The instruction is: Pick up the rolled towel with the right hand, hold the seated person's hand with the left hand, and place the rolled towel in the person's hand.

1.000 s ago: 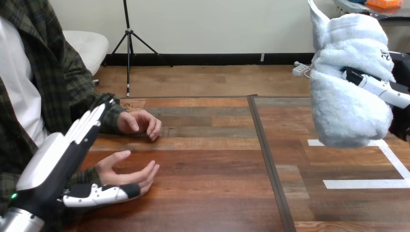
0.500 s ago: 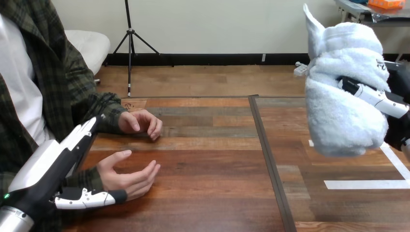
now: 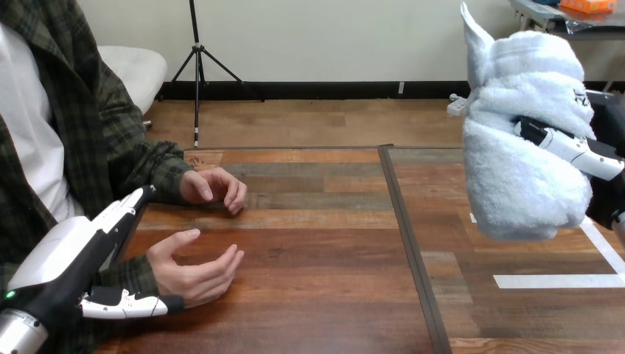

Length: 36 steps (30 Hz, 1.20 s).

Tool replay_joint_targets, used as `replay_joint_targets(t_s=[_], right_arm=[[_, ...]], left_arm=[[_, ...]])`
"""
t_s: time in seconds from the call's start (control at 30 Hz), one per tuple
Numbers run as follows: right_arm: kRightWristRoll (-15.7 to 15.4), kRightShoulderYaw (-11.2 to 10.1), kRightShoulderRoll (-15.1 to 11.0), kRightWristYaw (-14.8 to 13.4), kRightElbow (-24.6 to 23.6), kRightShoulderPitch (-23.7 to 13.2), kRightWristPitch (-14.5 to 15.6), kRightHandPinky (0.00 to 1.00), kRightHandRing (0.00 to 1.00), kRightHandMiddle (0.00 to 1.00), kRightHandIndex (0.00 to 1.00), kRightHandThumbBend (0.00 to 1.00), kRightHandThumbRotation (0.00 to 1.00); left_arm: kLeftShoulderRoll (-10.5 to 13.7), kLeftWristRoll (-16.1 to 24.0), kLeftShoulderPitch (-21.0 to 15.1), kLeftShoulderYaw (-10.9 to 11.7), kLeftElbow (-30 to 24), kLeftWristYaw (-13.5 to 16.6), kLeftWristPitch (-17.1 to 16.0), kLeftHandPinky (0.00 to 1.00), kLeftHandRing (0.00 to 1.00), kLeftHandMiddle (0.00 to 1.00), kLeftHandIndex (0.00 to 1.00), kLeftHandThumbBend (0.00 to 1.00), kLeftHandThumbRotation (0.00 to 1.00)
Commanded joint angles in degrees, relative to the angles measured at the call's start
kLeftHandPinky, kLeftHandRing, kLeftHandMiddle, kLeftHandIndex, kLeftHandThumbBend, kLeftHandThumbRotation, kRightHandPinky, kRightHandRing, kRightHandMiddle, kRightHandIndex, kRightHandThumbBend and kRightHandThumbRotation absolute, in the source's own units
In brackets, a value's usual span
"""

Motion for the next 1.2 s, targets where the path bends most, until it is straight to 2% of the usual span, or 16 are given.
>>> replay_joint_targets(t_s=[0.0, 0.3, 0.63, 0.83, 0.97, 1.17], right_arm=[[1.9, -1.9, 0.3, 0.5, -4.7, -3.0, -2.2, 0.0, 0.05, 0.1, 0.1, 0.49, 0.0], [1.7, -2.0, 0.5, -0.1, -6.8, -2.4, -2.2, 0.01, 0.05, 0.11, 0.1, 0.48, 0.0], [2.5, -2.2, 0.9, -0.1, -9.0, -1.5, -2.0, 0.01, 0.06, 0.11, 0.1, 0.49, 0.0], [3.2, -2.1, 0.9, 0.8, -10.0, -0.9, -2.2, 0.01, 0.05, 0.1, 0.1, 0.52, 0.0], [2.2, -1.7, 0.8, -0.9, -12.1, -0.2, -2.0, 0.01, 0.05, 0.1, 0.1, 0.52, 0.0], [2.7, -1.7, 0.7, -0.5, -13.1, 0.2, -1.9, 0.01, 0.05, 0.1, 0.1, 0.53, 0.0]], left_arm=[[3.0, 2.6, -5.3, -2.1, 2.5, 4.3, -0.8, 0.91, 0.95, 0.96, 0.99, 1.0, 0.52], [4.7, 8.4, -7.6, -5.8, 6.8, 12.1, -0.7, 0.89, 0.9, 0.91, 0.94, 1.0, 0.52], [5.6, 10.7, -10.5, -9.6, 12.2, 16.9, -0.5, 0.87, 0.85, 0.88, 0.9, 1.0, 0.52], [6.0, 11.1, -11.7, -11.5, 14.2, 17.7, -0.2, 0.83, 0.84, 0.88, 0.9, 1.0, 0.52], [6.3, 11.5, -12.3, -12.6, 14.8, 17.8, 0.9, 0.8, 0.83, 0.88, 0.9, 1.0, 0.53], [6.7, 11.9, -13.0, -13.9, 15.7, 18.5, 1.2, 0.77, 0.83, 0.87, 0.9, 1.0, 0.54]])
